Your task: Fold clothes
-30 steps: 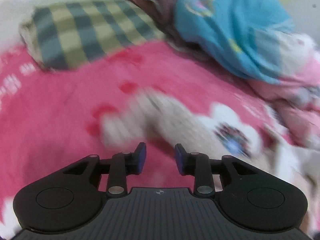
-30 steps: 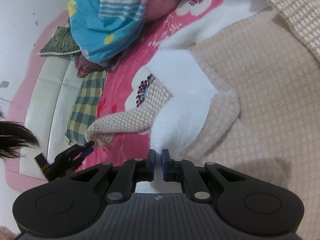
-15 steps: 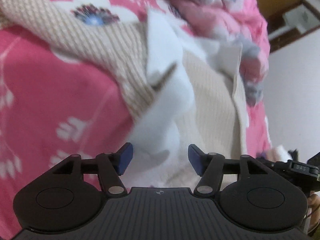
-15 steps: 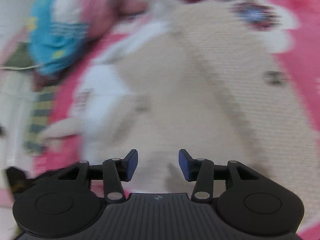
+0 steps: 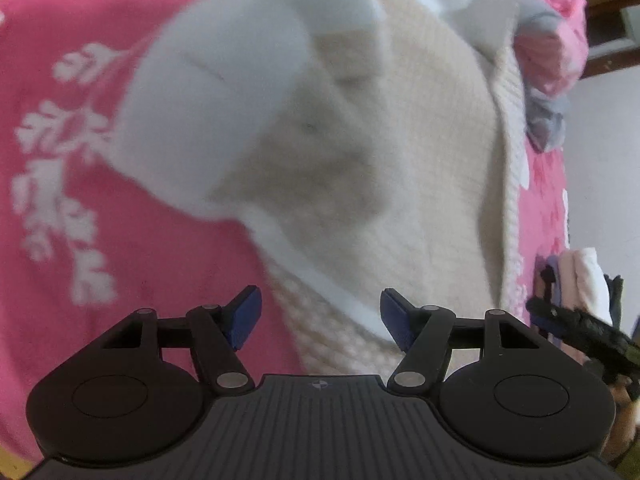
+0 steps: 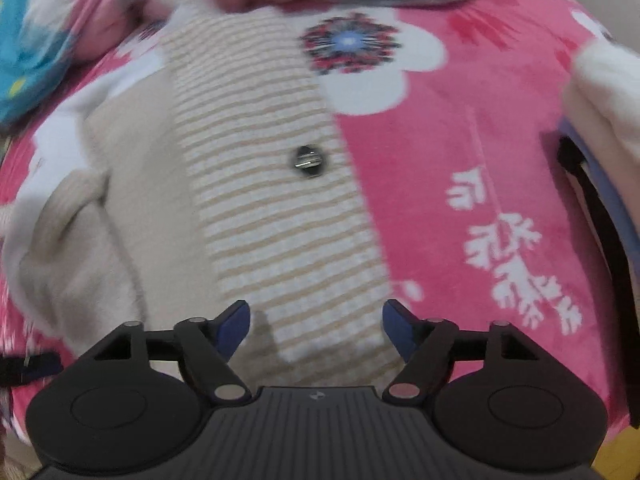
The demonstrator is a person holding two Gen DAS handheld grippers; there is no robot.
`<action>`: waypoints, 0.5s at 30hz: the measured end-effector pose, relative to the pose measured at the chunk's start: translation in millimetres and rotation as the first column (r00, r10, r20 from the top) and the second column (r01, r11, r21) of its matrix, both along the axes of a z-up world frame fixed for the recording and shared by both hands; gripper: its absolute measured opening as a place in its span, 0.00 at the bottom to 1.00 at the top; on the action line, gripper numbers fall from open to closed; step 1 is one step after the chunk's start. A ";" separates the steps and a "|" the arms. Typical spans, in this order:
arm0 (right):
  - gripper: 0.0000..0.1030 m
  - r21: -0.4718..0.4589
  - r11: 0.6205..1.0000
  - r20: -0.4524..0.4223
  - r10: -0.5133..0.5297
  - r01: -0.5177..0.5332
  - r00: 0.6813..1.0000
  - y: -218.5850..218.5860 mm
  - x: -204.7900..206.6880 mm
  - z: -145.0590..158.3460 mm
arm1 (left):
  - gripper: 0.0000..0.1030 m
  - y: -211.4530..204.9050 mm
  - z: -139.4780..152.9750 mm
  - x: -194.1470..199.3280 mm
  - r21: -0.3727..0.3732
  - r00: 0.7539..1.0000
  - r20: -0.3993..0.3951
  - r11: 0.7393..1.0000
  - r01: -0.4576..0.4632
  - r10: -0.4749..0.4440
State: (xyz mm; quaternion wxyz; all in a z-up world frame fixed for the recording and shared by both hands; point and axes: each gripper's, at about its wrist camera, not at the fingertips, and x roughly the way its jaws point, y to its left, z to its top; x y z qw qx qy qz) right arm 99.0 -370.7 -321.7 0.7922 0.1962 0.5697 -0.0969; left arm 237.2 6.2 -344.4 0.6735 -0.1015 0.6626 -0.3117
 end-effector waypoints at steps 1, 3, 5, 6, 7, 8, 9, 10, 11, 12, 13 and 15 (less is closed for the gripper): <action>0.76 0.035 0.998 -0.002 -0.045 0.045 0.999 -15.2 -2.7 -6.1 | 0.64 -6.6 3.8 -4.0 -0.017 1.000 0.008 1.000 0.009 -0.008; 0.76 0.175 0.975 -0.068 -0.126 0.136 0.990 -46.6 -8.4 -30.4 | 0.64 -20.8 10.1 -9.2 -0.056 1.000 0.010 0.998 0.027 -0.027; 0.63 0.291 0.946 -0.103 -0.118 0.143 0.988 -52.2 -14.9 -40.7 | 0.64 -37.1 15.0 -12.9 -0.107 0.999 0.005 0.993 0.052 -0.052; 0.50 0.338 0.932 -0.094 -0.101 0.127 0.990 -50.0 -18.1 -40.7 | 0.64 -45.3 17.4 -14.7 -0.133 0.998 0.003 0.989 0.064 -0.064; 0.45 0.384 0.917 -0.085 -0.084 0.111 0.993 -47.8 -21.4 -40.8 | 0.64 -54.0 19.0 -16.0 -0.155 0.997 -0.001 0.985 0.078 -0.079; 0.38 0.429 0.898 -0.074 -0.068 0.094 0.995 -45.7 -24.6 -40.8 | 0.64 -64.0 19.5 -17.0 -0.171 0.995 -0.007 0.981 0.093 -0.096; 0.36 0.473 0.878 -0.063 -0.053 0.076 0.997 -43.5 -27.9 -40.9 | 0.64 -74.6 19.9 -18.3 -0.184 0.994 -0.012 0.977 0.108 -0.112; 0.36 0.508 0.860 -0.043 -0.029 0.047 0.999 -38.8 -29.8 -39.2 | 0.64 -83.6 20.3 -18.2 -0.196 0.992 -0.017 0.973 0.120 -0.126; 0.36 0.512 0.858 0.010 0.029 -0.030 1.000 -24.5 -26.6 -30.6 | 0.64 -91.6 20.9 -16.7 -0.206 0.990 -0.021 0.969 0.133 -0.140; 0.36 0.513 0.852 0.063 0.086 -0.106 0.994 -10.1 -23.4 -22.1 | 0.64 -98.9 22.1 -15.9 -0.213 0.988 -0.016 0.966 0.149 -0.156; 0.36 0.503 0.845 0.112 0.146 -0.183 0.983 5.1 -20.0 -14.7 | 0.64 -105.4 23.5 -16.0 -0.218 0.985 -0.003 0.962 0.166 -0.170; 0.36 0.426 0.839 0.173 0.291 -0.338 0.941 41.5 -11.8 -9.2 | 0.65 -118.4 26.1 -16.0 -0.216 0.979 0.026 0.955 0.204 -0.203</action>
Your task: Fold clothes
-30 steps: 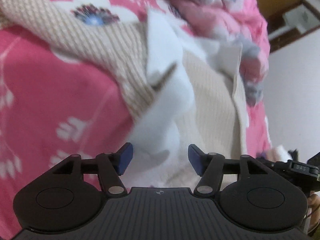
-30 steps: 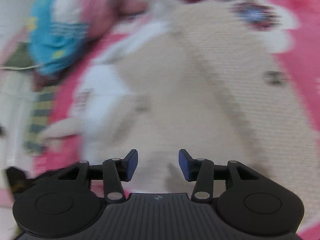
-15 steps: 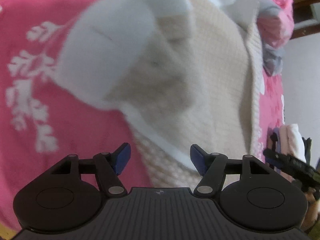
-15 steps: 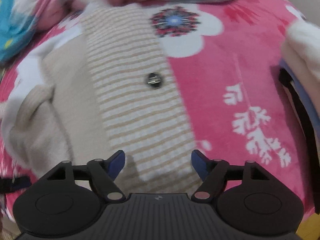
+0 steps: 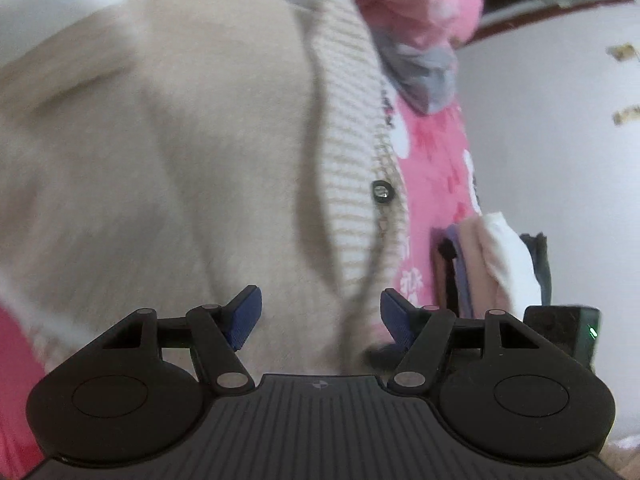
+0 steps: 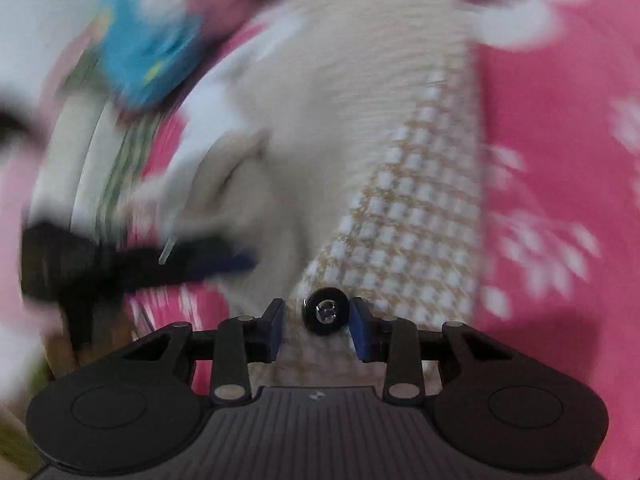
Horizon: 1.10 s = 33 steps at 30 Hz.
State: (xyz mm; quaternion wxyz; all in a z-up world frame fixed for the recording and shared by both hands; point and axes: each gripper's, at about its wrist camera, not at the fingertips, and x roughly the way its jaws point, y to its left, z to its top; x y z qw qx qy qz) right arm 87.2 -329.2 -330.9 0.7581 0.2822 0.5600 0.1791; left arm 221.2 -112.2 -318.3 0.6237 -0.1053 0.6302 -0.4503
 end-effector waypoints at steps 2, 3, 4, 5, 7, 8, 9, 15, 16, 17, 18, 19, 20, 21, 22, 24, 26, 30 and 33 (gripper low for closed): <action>0.36 -0.055 0.992 0.065 0.119 -0.115 0.991 32.9 3.2 -1.7 | 0.65 -9.5 -0.5 0.6 0.028 0.999 0.031 0.999 0.035 -0.036; 0.36 -0.081 0.982 0.096 0.178 -0.171 0.979 49.3 4.0 -2.8 | 0.65 -13.7 -1.2 1.0 0.042 0.998 0.044 0.998 0.051 -0.053; 0.36 -0.100 0.969 0.128 0.237 -0.226 0.963 63.4 3.6 -2.7 | 0.65 -16.9 -2.6 1.5 0.059 0.996 0.054 0.996 0.064 -0.067; 0.35 -0.104 0.954 0.155 0.294 -0.280 0.943 76.7 1.7 -1.9 | 0.65 -18.6 -5.2 2.5 0.079 0.995 0.060 0.994 0.073 -0.078; 0.35 -0.111 0.917 0.207 0.398 -0.383 0.894 102.9 -2.4 -0.2 | 0.65 -18.6 -10.4 4.9 0.120 0.993 0.073 0.989 0.086 -0.096; 0.35 -0.096 0.903 0.221 0.429 -0.418 0.876 112.8 -6.6 1.2 | 0.65 -18.9 -13.5 5.2 0.144 0.991 0.081 0.985 0.090 -0.103; 0.35 -0.084 0.891 0.230 0.454 -0.447 0.861 119.9 -11.9 3.5 | 0.65 -18.3 -16.9 5.3 0.169 0.990 0.088 0.981 0.094 -0.110; 0.36 -0.034 0.978 0.160 0.210 -0.208 0.964 50.6 -28.8 22.1 | 0.65 -13.5 -34.4 3.0 0.221 0.986 0.089 0.969 0.115 -0.138; 0.36 -0.019 0.996 0.129 0.090 -0.089 0.988 21.0 -31.7 21.8 | 0.65 -12.6 -35.4 3.1 0.220 0.987 0.087 0.969 0.115 -0.137; 0.36 -0.013 1.000 0.096 -0.024 0.026 0.995 -7.4 -34.7 20.4 | 0.65 -11.5 -35.7 3.5 0.217 0.987 0.086 0.970 0.112 -0.133; 0.36 -0.030 0.993 0.063 -0.113 0.115 0.992 -31.9 -37.6 14.9 | 0.65 -10.2 -36.4 3.4 0.214 0.988 0.084 0.971 0.106 -0.126; 0.36 -0.054 0.980 0.032 -0.188 0.190 0.982 -54.9 -40.2 8.0 | 0.65 -8.8 -37.4 2.8 0.210 0.990 0.081 0.973 0.098 -0.117; 0.36 -0.088 0.973 0.004 -0.212 0.212 0.977 -70.9 -40.9 -4.4 | 0.65 -7.6 -38.1 2.4 0.208 0.991 0.077 0.974 0.089 -0.107; 0.36 -0.089 0.973 -0.030 -0.217 0.214 0.976 -80.7 -40.6 -18.6 | 0.65 -6.5 -38.4 2.2 0.207 0.993 0.073 0.975 0.080 -0.097; 0.36 -0.087 0.972 -0.062 -0.223 0.217 0.973 -89.1 -39.3 -32.8 | 0.65 -5.5 -38.8 1.9 0.207 0.994 0.069 0.976 0.070 -0.086; 0.36 -0.064 0.971 -0.120 -0.236 0.230 0.964 -89.8 -30.0 -62.6 | 0.65 -2.5 -38.7 1.5 0.209 0.995 0.063 0.976 0.057 -0.072; 0.37 -0.019 0.969 -0.145 -0.244 0.244 0.959 -79.2 -26.3 -79.4 | 0.65 -0.5 -38.2 0.5 0.212 0.996 0.065 0.976 0.050 -0.065; 0.34 0.032 0.984 -0.168 -0.170 0.178 0.971 -44.1 -27.8 -86.9 | 0.65 2.7 -39.4 -1.5 0.210 0.996 0.070 0.977 0.038 -0.054; 0.10 -0.023 0.987 -0.166 -0.161 0.159 0.973 -40.7 -23.5 -79.7 | 0.65 4.2 -41.1 -2.6 0.207 0.997 0.067 0.978 0.020 -0.035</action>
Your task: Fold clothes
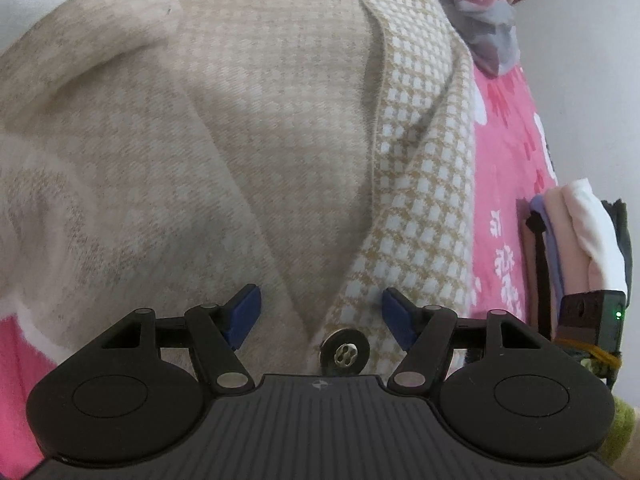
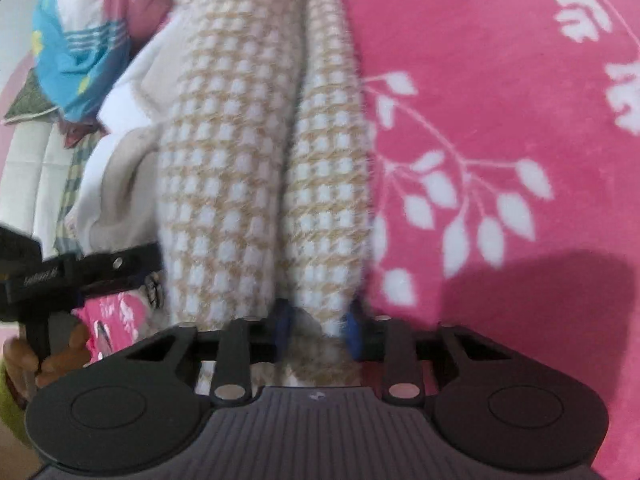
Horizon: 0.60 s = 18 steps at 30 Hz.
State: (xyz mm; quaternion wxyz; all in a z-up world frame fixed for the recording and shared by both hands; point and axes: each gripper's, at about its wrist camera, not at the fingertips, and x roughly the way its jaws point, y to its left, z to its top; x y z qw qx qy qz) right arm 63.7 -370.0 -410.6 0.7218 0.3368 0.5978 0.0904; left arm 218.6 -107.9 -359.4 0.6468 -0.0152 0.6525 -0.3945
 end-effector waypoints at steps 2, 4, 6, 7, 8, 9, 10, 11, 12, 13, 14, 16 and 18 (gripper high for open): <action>0.07 -0.064 0.997 0.001 0.032 -0.031 1.000 0.9 8.8 12.6 | 0.65 0.0 1.3 -0.8 -0.001 1.000 0.004 1.000 -0.010 0.010; 0.06 -0.197 0.975 0.038 0.114 -0.104 0.993 11.1 20.5 35.7 | 0.65 -0.4 3.6 -3.2 -0.001 1.000 0.015 1.000 -0.006 0.006; 0.05 -0.368 0.921 0.097 0.176 -0.129 0.980 14.9 34.6 73.3 | 0.65 1.4 5.5 -5.6 -0.005 1.000 0.022 1.000 0.001 -0.001; 0.05 -0.426 0.899 0.118 0.170 -0.105 0.978 7.6 41.7 88.8 | 0.65 2.7 6.4 -6.8 -0.007 1.000 0.025 1.000 0.005 -0.005; 0.05 -0.486 0.871 0.139 0.154 -0.068 0.978 -6.0 48.2 104.6 | 0.65 4.0 7.3 -7.9 -0.009 1.000 0.027 1.000 0.009 -0.008; 0.05 -0.556 0.830 0.161 0.155 -0.040 0.975 -17.0 56.6 119.6 | 0.65 5.1 7.8 -9.2 -0.010 1.000 0.028 1.000 0.008 -0.008; 0.05 -0.632 0.775 0.178 0.168 -0.019 0.970 -27.1 64.9 133.9 | 0.65 6.1 7.9 -10.5 -0.010 1.000 0.028 1.000 0.004 -0.004; 0.05 -0.707 0.708 0.192 0.185 0.005 0.964 -42.9 72.6 149.8 | 0.65 7.3 8.2 -11.6 -0.012 1.000 0.025 1.000 0.000 0.000; 0.05 -0.777 0.628 0.204 0.204 0.032 0.958 -59.3 82.1 167.5 | 0.65 9.3 8.8 -12.6 -0.017 1.000 0.021 1.000 -0.005 0.005; 0.04 -0.829 0.557 0.211 0.215 0.058 0.953 -78.2 87.3 183.0 | 0.65 12.3 10.0 -13.3 -0.025 1.000 0.017 1.000 -0.010 0.010; 0.04 -0.864 0.498 0.210 0.220 0.075 0.953 -96.4 97.1 196.1 | 0.65 15.0 11.9 -13.9 -0.036 1.000 0.013 0.999 -0.013 0.014; 0.04 -0.923 0.369 0.206 0.227 0.112 0.952 -129.5 118.7 218.3 | 0.65 19.1 16.3 -16.2 -0.066 1.000 0.006 0.998 -0.019 0.019; 0.04 -0.955 0.255 0.206 0.209 0.150 0.956 -154.7 148.4 231.0 | 0.65 21.9 20.8 -19.5 -0.086 1.000 0.006 0.996 -0.023 0.023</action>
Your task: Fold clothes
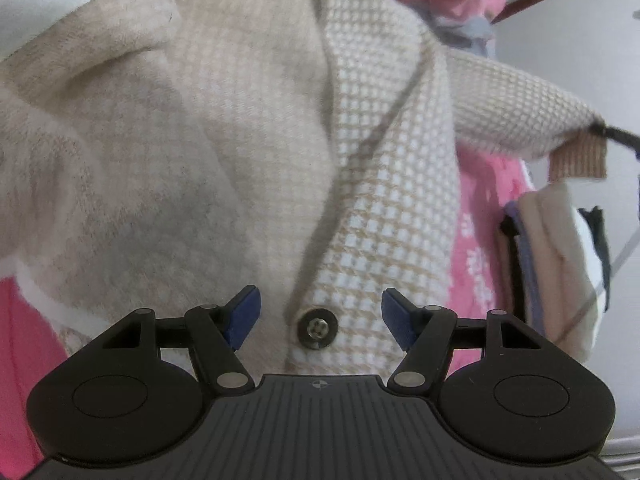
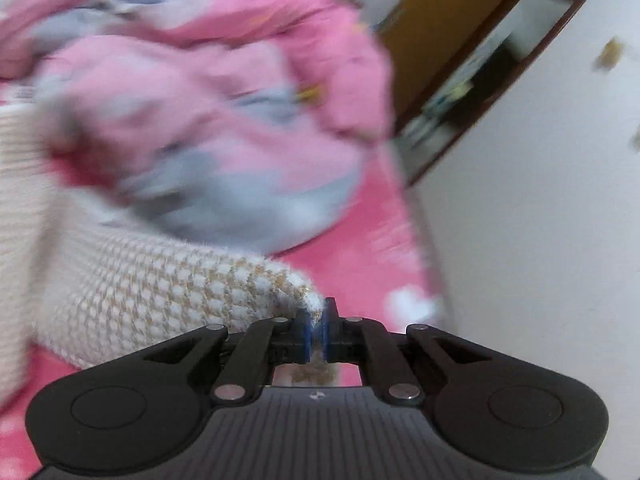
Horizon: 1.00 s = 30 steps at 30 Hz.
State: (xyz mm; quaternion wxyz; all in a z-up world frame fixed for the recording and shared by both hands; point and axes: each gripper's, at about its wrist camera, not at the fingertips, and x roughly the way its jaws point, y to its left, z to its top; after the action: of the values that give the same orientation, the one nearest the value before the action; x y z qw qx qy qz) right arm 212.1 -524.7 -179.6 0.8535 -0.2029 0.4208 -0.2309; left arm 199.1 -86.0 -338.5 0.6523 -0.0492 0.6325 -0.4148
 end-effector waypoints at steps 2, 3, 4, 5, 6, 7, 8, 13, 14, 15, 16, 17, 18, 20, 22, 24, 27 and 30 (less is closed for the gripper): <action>0.05 -0.006 0.997 0.002 -0.072 0.072 0.997 -30.1 23.2 -9.8 | 0.65 4.1 2.5 -2.7 -0.003 1.000 0.000 1.000 -0.008 0.008; 0.06 -0.001 0.994 -0.004 -0.113 0.113 0.994 -41.9 32.9 -20.4 | 0.65 6.3 3.4 -3.8 -0.001 1.000 -0.003 1.000 -0.014 0.014; 0.08 0.006 0.988 -0.019 -0.155 0.155 0.988 -52.3 42.0 -32.0 | 0.65 8.8 4.7 -4.7 -0.001 1.000 -0.005 1.000 -0.021 0.021; 0.12 0.024 0.980 -0.069 -0.195 0.197 0.978 -57.7 49.2 -48.0 | 0.65 11.5 6.3 -5.5 -0.003 1.000 -0.008 1.000 -0.028 0.028; 0.17 0.041 0.970 -0.119 -0.233 0.239 0.965 -63.1 56.4 -63.9 | 0.65 14.2 7.9 -6.3 -0.005 0.999 -0.011 0.999 -0.036 0.036; 0.18 0.060 0.959 -0.158 -0.264 0.277 0.951 -66.6 61.0 -77.0 | 0.65 17.1 10.7 -6.9 -0.011 0.999 -0.013 0.999 -0.043 0.043; 0.19 0.099 0.951 -0.153 -0.275 0.292 0.949 -63.2 55.3 -78.9 | 0.65 20.2 14.3 -7.1 -0.018 0.999 -0.014 0.999 -0.051 0.051; 0.31 0.277 0.926 -0.053 -0.251 0.255 0.967 -20.3 13.4 -55.0 | 0.65 51.3 30.2 -8.2 -0.055 0.993 -0.061 0.993 -0.108 0.105; 0.34 0.327 0.922 -0.024 -0.213 0.209 0.977 -5.3 3.5 -44.6 | 0.65 59.4 33.0 -8.7 -0.058 0.991 -0.068 0.991 -0.118 0.114; 0.35 0.395 0.908 -0.021 -0.144 0.141 0.989 14.1 -5.0 -36.8 | 0.65 67.6 35.2 -9.0 -0.058 0.990 -0.072 0.990 -0.127 0.123; 0.35 0.461 0.884 -0.012 -0.075 0.072 0.997 33.5 -13.5 -29.0 | 0.65 75.9 36.9 -9.1 -0.054 0.989 -0.073 0.989 -0.134 0.130; 0.35 0.519 0.855 -0.004 0.004 -0.001 1.000 54.9 -22.3 -22.8 | 0.65 83.9 38.0 -9.5 -0.046 0.988 -0.071 0.989 -0.142 0.138; 0.35 0.554 0.827 -0.011 0.124 -0.097 0.992 84.1 -32.1 -22.8 | 0.65 91.0 37.6 -9.9 -0.035 0.987 -0.067 0.988 -0.149 0.147; 0.37 0.589 0.756 -0.031 0.375 -0.286 0.927 148.8 -52.0 -32.0 | 0.65 105.8 34.8 -8.9 -0.011 0.984 -0.069 0.986 -0.168 0.166; 0.43 0.611 0.654 -0.062 0.601 -0.445 0.797 216.7 -72.8 -52.9 | 0.65 119.9 31.5 -6.9 0.013 0.980 -0.074 0.983 -0.185 0.185; 0.45 0.647 0.550 -0.112 0.753 -0.528 0.648 271.8 -90.5 -81.0 | 0.65 131.8 28.6 -4.1 0.033 0.977 -0.076 0.980 -0.197 0.199; 0.49 0.695 0.455 -0.220 0.872 -0.557 0.438 323.5 -110.1 -128.4 | 0.65 147.4 25.1 -1.0 0.058 0.979 -0.069 0.980 -0.190 0.193; 0.49 0.625 0.459 -0.288 0.887 -0.631 0.360 346.0 -117.4 -162.2 | 0.65 154.1 19.0 -0.8 0.090 0.987 -0.046 0.984 -0.152 0.156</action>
State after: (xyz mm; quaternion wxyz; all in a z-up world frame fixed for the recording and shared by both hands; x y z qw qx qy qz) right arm 94.7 -178.6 -341.8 0.7045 -0.2540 0.5483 0.3721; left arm 198.3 68.1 -319.5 0.6670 -0.0806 0.6611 -0.3340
